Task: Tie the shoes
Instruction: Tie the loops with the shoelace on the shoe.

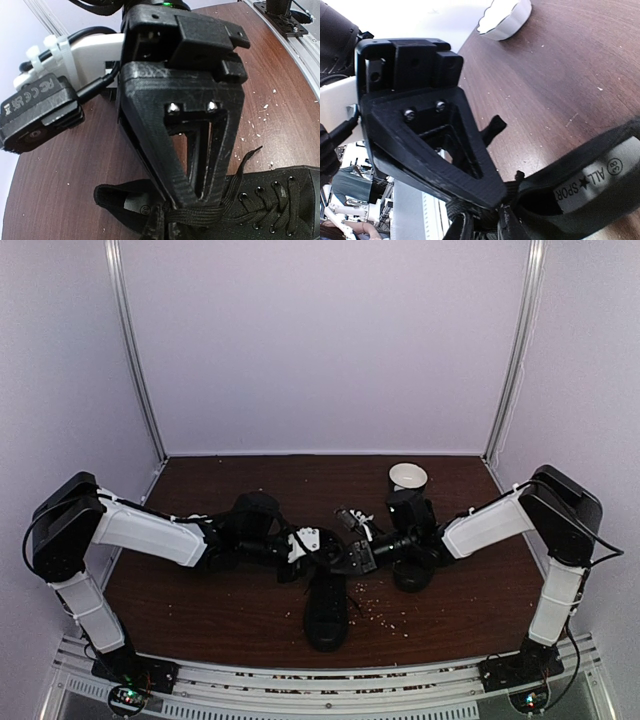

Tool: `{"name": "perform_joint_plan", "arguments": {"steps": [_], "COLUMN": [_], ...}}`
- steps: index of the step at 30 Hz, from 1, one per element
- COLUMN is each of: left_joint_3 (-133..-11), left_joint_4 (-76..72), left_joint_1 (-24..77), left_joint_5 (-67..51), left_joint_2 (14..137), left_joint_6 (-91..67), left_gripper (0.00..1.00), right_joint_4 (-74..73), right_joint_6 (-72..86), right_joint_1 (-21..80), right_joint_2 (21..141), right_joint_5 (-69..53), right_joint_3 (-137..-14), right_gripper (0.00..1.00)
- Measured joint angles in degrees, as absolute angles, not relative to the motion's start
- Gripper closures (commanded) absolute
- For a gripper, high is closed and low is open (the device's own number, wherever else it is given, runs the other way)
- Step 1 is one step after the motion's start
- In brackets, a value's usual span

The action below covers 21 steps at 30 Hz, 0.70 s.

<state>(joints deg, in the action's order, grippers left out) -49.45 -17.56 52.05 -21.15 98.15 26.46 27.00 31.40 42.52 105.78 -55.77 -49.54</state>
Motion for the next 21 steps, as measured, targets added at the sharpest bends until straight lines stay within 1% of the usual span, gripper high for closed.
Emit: {"name": "perform_joint_plan", "arguments": {"steps": [3,6,13,19,20,21], "left_joint_3": [-49.5,-49.5,-49.5,-49.5,-49.5,-49.5], "left_joint_4": [-17.6,-17.6,-17.5,-17.8,-17.9,-18.0], "left_joint_1": [52.0,51.8,51.8,51.9,52.0,52.1], "left_joint_5": [-21.1,-21.0,-20.9,-20.9,-21.0,-21.1], "left_joint_2": [98.1,98.1,98.1,98.1,98.1,98.1], "left_joint_6": [26.4,26.4,26.4,26.5,26.5,26.5], "left_gripper": [1.00,1.00,1.00,1.00,0.98,0.93], "right_joint_4": [28.1,28.6,27.6,23.5,22.8,22.2], "right_joint_6": [32.4,33.3,32.7,29.5,28.9,28.4], "right_joint_1": [42.6,42.6,42.1,41.3,41.3,41.3], "right_joint_2": [106.1,106.6,106.6,104.6,104.2,103.9], "right_joint_5": [-56.4,-56.6,-56.6,-56.6,-56.6,-56.6], "right_joint_3": [-49.5,-49.5,-49.5,-49.5,-49.5,-49.5], "right_gripper": [0.91,1.00,1.00,1.00,1.00,1.00]}}
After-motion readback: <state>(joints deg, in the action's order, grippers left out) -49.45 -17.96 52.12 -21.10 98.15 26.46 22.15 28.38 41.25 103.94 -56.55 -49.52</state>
